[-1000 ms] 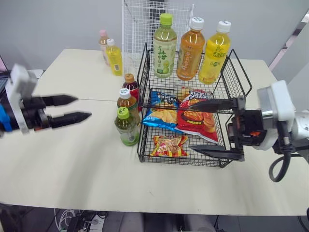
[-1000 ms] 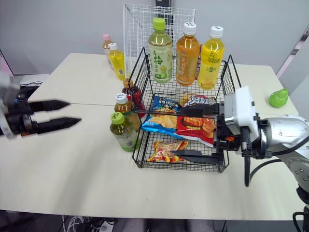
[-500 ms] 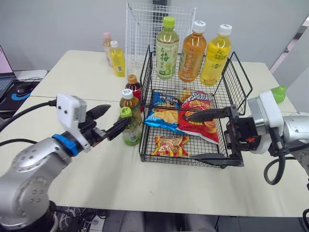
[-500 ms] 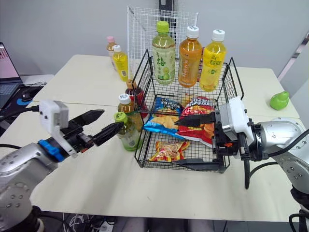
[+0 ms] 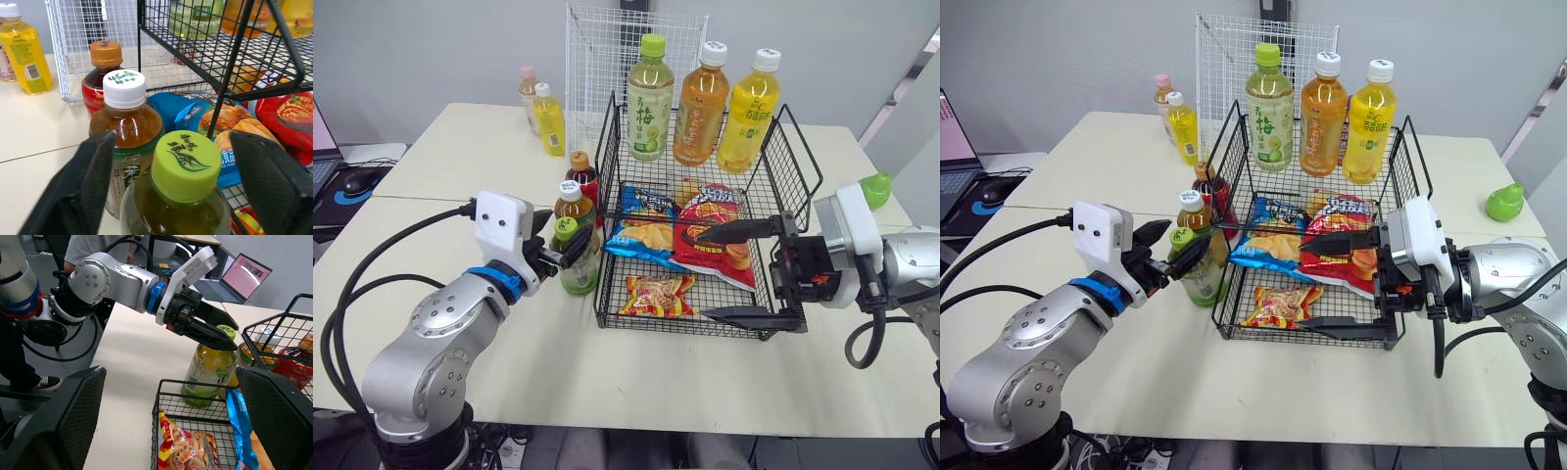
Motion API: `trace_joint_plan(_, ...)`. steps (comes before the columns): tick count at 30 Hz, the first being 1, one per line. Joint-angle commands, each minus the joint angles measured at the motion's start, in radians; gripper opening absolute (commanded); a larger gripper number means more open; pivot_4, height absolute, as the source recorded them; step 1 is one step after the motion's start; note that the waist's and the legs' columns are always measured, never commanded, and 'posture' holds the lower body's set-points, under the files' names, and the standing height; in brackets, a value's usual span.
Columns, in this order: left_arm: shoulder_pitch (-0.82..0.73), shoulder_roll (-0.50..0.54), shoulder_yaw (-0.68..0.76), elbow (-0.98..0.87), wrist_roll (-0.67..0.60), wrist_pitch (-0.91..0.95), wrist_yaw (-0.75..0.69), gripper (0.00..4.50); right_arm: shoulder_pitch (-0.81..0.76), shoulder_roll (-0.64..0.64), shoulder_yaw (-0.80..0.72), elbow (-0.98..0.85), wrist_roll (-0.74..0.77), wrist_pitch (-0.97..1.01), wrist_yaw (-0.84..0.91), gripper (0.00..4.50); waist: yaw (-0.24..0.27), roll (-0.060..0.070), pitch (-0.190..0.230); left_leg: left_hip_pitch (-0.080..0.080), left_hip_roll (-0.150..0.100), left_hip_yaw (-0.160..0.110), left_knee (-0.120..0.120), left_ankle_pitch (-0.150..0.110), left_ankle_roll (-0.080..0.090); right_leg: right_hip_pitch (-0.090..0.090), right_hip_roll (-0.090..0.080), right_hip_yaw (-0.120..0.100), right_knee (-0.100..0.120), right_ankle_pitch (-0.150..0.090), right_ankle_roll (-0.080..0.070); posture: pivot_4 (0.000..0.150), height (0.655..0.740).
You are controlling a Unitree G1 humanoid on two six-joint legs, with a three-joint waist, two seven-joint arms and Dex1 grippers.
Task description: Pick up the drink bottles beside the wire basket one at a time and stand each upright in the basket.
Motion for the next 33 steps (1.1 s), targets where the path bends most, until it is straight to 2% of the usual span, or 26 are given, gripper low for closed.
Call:
trace_joint_plan(1,-0.002,-0.002,-0.012,-0.009,0.009,-0.054,0.002,2.62,-0.008,0.004,-0.03,-0.042,0.01,0.007,-0.045,4.5,0.0,0.0,0.0,0.0,0.0,0.0,0.0,0.0,0.0,0.0,0.0,0.0,0.0,0.0,0.0,0.15,0.736)
trace_joint_plan(5,0.022,0.007,-0.012,0.003,0.012,-0.088,-0.009,1.4,-0.002,-0.003,-0.047,-0.059,0.028,0.025,-0.077,4.5,0.0,0.0,0.0,0.0,0.0,0.0,-0.001,0.0,0.0,0.0,0.0,0.0,-0.001,0.0,0.0,0.15,0.736)
trace_joint_plan(14,0.047,0.06,0.034,-0.008,-0.016,-0.112,-0.045,1.36,0.021,-0.006,-0.081,-0.082,0.044,0.047,-0.126,4.5,0.0,0.0,0.0,0.0,0.0,0.0,-0.002,0.0,0.0,-0.001,0.0,0.0,-0.001,-0.001,0.0,0.15,0.736)
trace_joint_plan(16,0.049,0.123,0.082,-0.012,-0.039,-0.111,-0.092,1.36,0.03,-0.006,-0.093,-0.085,0.049,0.047,-0.132,4.5,0.0,0.0,0.0,0.0,0.0,0.0,-0.003,0.0,0.0,-0.001,0.0,0.0,-0.002,-0.001,0.0,0.15,0.736)
trace_joint_plan(20,0.017,0.271,0.224,0.023,-0.181,-0.06,-0.215,1.36,0.05,0.0,-0.115,-0.089,0.029,0.027,-0.147,4.5,-0.005,0.0,0.001,0.0,0.001,0.001,-0.006,0.0,0.0,-0.003,0.0,0.001,-0.002,-0.002,-0.001,0.15,0.736)
trace_joint_plan(25,-0.081,0.496,0.376,0.168,-0.439,0.064,-0.385,1.36,0.065,0.004,-0.148,-0.075,-0.008,-0.01,-0.154,4.5,-0.002,0.0,0.001,0.0,0.001,0.001,-0.01,0.0,0.0,-0.004,0.0,0.0,-0.005,-0.004,0.001,0.15,0.736)
trace_joint_plan(29,-0.243,0.666,0.369,0.375,-0.523,0.121,-0.471,1.36,0.062,0.016,-0.178,-0.062,-0.018,-0.043,-0.162,4.5,0.0,-0.001,0.002,0.0,0.001,0.001,-0.011,0.0,0.0,-0.004,0.0,-0.001,-0.008,-0.004,0.001,0.15,0.736)
trace_joint_plan(33,-0.457,0.753,0.277,0.571,-0.522,0.111,-0.511,1.36,0.07,0.002,-0.234,-0.055,-0.018,-0.047,-0.176,4.5,-0.001,-0.001,0.002,0.0,0.001,0.002,-0.013,0.0,0.0,-0.003,0.0,-0.001,-0.01,-0.004,0.002,0.15,0.736)
